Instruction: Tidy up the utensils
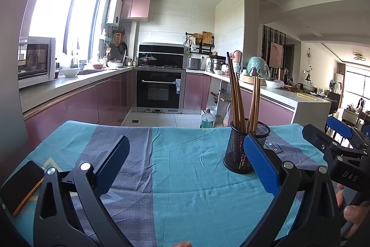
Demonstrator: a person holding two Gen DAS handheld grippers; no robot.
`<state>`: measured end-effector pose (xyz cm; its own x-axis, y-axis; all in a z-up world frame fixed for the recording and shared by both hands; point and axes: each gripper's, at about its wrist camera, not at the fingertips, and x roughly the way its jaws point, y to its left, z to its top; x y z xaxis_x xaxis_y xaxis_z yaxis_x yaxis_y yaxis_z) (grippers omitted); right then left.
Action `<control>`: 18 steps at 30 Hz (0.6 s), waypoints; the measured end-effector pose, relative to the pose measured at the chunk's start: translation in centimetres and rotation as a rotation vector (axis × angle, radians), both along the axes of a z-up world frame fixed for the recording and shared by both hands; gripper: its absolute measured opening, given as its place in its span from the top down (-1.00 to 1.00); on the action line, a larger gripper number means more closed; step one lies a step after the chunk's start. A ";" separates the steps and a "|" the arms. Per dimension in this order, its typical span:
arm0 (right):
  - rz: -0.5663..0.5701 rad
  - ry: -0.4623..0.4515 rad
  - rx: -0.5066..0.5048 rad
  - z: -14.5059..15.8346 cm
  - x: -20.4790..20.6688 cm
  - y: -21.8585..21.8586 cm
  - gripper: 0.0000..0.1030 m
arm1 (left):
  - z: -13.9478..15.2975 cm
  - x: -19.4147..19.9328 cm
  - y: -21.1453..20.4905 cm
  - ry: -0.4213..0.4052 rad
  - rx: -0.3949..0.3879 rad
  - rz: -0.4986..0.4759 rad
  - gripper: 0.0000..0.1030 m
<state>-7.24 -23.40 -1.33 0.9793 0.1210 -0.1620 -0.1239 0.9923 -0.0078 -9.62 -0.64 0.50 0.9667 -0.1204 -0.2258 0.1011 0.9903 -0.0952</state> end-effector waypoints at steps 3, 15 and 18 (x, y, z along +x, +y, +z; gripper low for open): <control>0.000 0.001 0.002 0.0 0.0 0.0 -0.87 | 0.0 0.0 0.0 0.000 0.001 0.001 -0.89; -0.004 0.000 0.007 0.0 -0.1 -0.2 -0.87 | -0.1 0.0 0.0 0.003 0.000 0.001 -0.89; -0.004 0.002 0.005 0.0 -0.1 -0.2 -0.87 | 0.0 0.0 0.0 0.003 0.001 0.002 -0.89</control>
<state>-7.34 -23.60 -1.37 0.9795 0.1183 -0.1629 -0.1203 0.9927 -0.0023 -9.63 -0.61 0.45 0.9663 -0.1184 -0.2284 0.0991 0.9906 -0.0945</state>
